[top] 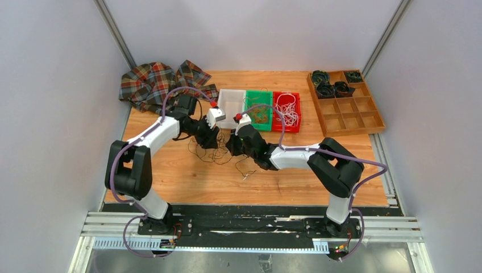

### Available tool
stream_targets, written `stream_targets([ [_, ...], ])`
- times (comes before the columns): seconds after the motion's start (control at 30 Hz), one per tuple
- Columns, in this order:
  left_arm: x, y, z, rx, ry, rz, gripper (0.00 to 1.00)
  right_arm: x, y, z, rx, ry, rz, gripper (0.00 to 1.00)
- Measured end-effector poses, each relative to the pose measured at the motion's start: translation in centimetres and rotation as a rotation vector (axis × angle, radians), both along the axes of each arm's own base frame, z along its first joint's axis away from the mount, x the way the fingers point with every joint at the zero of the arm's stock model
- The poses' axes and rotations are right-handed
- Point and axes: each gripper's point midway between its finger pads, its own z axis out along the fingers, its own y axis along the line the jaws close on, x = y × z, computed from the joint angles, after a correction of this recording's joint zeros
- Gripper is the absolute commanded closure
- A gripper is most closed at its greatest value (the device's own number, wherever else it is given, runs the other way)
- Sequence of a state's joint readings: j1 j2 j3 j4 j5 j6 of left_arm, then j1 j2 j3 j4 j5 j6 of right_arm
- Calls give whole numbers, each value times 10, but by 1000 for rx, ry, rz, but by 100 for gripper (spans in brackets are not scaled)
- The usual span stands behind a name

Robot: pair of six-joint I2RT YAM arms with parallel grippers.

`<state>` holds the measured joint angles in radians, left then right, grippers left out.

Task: Untangle the cables
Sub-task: Untie the cable.

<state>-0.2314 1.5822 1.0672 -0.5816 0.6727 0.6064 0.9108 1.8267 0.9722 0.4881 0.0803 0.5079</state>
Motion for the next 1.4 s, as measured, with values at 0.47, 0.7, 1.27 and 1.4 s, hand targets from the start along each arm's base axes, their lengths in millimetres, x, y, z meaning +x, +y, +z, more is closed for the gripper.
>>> stream_targets([
  [0.47,3,0,4,32,-56,-56,99,0,-4,-4,0,5,-26,100],
  [0.7,-18,8,37,57,-153,-125,99,0,-30,-2,-11,-6,-90,99],
  [1.27,-33,60,60,238,-291,-74,99,-19,-119,32,-43,-89,-262,99],
  [1.4,-26,71,73,239,-314,-31,99,-35,-128,26,-49,-57,-233,87],
])
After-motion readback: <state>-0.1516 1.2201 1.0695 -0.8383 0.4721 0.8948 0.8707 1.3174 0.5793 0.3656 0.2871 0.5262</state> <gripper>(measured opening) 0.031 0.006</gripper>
